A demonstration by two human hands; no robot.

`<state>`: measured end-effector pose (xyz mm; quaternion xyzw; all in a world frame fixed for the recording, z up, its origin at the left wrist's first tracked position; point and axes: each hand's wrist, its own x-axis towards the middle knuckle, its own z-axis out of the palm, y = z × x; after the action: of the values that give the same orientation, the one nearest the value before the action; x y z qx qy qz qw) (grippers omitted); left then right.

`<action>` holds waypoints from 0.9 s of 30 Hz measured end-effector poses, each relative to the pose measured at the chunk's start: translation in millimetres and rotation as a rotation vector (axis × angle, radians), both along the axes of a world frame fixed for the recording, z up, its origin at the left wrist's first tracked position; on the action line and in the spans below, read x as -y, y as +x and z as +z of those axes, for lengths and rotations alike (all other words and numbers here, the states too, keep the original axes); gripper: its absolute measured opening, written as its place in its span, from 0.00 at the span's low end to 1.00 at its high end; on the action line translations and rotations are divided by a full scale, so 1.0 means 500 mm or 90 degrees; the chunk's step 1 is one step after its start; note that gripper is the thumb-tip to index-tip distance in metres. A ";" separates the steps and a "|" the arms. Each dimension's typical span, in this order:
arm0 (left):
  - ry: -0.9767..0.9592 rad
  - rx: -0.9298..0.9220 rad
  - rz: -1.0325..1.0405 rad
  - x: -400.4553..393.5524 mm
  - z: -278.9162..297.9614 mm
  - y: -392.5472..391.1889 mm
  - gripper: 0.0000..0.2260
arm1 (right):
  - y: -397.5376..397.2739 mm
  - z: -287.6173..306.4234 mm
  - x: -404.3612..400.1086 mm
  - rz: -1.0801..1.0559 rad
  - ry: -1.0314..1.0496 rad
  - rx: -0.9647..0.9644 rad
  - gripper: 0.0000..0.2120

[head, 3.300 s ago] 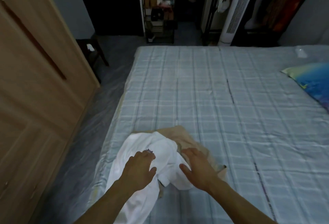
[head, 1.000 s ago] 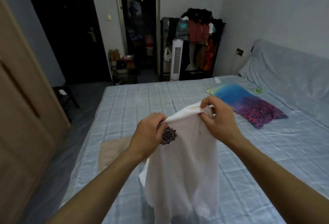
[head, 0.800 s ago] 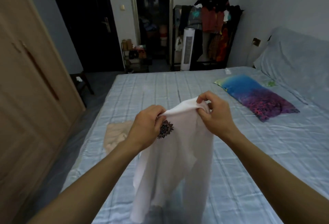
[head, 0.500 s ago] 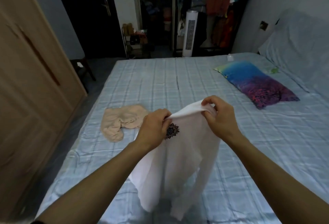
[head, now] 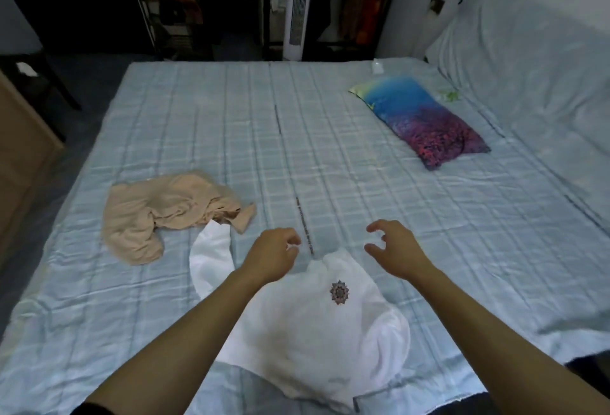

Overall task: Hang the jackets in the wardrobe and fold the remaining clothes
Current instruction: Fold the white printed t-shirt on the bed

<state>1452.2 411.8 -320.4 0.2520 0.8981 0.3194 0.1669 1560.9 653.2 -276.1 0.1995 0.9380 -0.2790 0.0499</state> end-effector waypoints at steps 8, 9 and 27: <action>-0.074 0.064 0.018 0.012 -0.105 -0.077 0.07 | -0.046 -0.125 -0.032 -0.024 -0.061 0.066 0.17; -0.081 0.066 0.017 0.006 -0.117 -0.085 0.07 | -0.056 -0.140 -0.038 -0.027 -0.068 0.069 0.17; -0.143 0.248 -0.102 -0.190 -0.470 -0.216 0.15 | -0.244 -0.541 -0.097 0.124 -0.103 0.207 0.24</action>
<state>1344.3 506.7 -555.2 0.2358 0.8560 0.2458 0.3888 1438.8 701.8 -546.8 0.1458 0.9070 -0.3115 0.2431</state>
